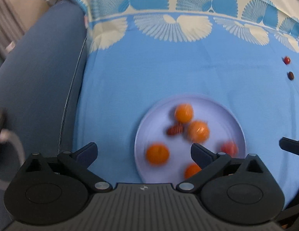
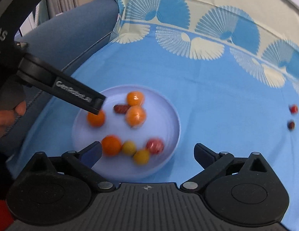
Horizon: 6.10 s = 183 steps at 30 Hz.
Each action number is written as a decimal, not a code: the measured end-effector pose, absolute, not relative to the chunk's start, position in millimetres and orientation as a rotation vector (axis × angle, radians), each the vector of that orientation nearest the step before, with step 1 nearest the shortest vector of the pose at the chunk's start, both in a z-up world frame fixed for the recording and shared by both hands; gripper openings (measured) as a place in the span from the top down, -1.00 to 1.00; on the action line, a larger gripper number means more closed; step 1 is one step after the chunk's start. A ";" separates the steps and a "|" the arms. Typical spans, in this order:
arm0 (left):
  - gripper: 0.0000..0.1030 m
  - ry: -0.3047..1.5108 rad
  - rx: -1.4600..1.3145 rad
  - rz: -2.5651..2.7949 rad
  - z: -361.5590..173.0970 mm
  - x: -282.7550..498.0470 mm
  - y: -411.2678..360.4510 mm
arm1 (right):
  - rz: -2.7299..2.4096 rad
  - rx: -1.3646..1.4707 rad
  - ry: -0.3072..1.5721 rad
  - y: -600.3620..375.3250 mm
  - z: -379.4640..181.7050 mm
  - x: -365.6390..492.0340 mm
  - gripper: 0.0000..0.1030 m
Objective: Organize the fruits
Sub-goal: 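Lower both oranges onto the plate and open both tools, then lift both tools back from the plate and hold still, then move both tools toward the red fruit and date on the sheet, then grasp the red fruit with the left tool while the right tool grasps the date, then carry the red fruit and date back toward the plate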
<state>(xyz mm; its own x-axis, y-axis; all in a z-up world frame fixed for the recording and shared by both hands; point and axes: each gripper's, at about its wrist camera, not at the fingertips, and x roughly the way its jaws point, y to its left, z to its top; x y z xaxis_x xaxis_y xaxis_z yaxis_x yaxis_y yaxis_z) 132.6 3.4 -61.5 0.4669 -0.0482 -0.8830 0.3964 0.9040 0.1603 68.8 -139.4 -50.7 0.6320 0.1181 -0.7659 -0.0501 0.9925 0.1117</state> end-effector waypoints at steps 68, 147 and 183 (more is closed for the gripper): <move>-0.99 0.962 0.378 -0.190 -6.0 -15.5 47.5 | -0.008 0.161 0.682 -135.9 -7.4 -69.8 -0.99; 0.44 0.770 0.490 -0.828 -72.2 173.1 -399.2 | -1.099 0.389 0.441 -536.8 -193.4 69.4 0.58; 0.44 0.832 0.202 -0.349 39.0 -60.8 81.9 | 0.079 0.063 0.553 -131.7 25.5 -116.5 0.57</move>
<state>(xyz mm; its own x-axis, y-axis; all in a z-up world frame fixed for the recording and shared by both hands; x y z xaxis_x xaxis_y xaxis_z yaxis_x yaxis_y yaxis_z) -60.8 81.9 39.0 0.6211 -0.2233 -0.7512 0.3793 0.9244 0.0389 -116.5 -131.7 25.5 0.8478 0.0920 -0.5223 -0.0580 0.9950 0.0810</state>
